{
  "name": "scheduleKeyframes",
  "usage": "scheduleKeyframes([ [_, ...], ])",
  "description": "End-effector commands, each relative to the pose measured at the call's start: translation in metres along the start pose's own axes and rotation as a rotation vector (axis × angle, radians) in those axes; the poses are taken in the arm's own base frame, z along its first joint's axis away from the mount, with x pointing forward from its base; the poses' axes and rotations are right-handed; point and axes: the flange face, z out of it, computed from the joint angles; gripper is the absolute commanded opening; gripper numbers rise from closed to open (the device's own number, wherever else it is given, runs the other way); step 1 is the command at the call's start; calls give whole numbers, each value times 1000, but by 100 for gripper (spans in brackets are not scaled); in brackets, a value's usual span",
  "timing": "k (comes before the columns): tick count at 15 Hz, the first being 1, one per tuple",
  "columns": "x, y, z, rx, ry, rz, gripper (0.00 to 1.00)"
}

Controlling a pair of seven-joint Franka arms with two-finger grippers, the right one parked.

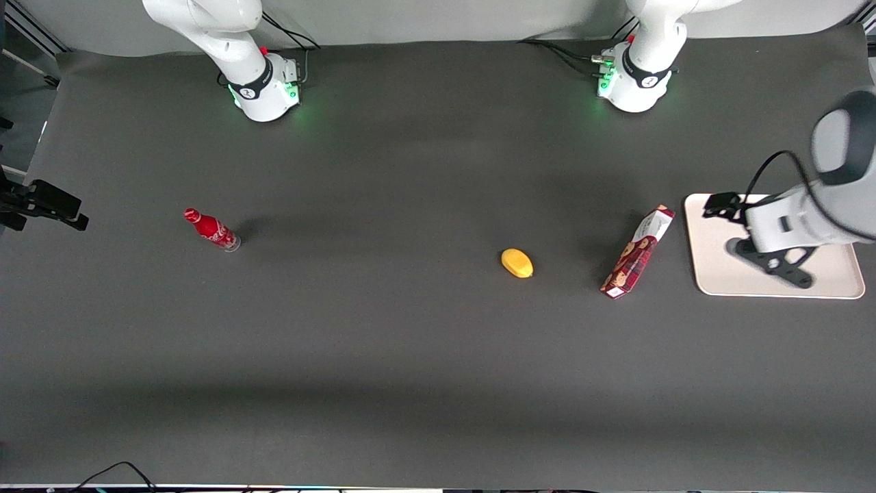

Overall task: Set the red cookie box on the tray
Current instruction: 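Lower the left gripper and close it on the cookie box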

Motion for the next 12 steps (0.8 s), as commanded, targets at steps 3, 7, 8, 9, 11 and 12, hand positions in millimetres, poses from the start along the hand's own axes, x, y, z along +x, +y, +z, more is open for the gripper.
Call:
scheduleKeyframes([
  [3, 11, 34, 125, 58, 88, 148, 100],
  [7, 16, 31, 178, 82, 146, 145, 100],
  [8, 19, 30, 187, 86, 158, 146, 100],
  [9, 20, 31, 202, 87, 165, 145, 100],
  [11, 13, 33, 233, 106, 206, 115, 90],
  [12, 12, 33, 239, 101, 205, 88, 43],
])
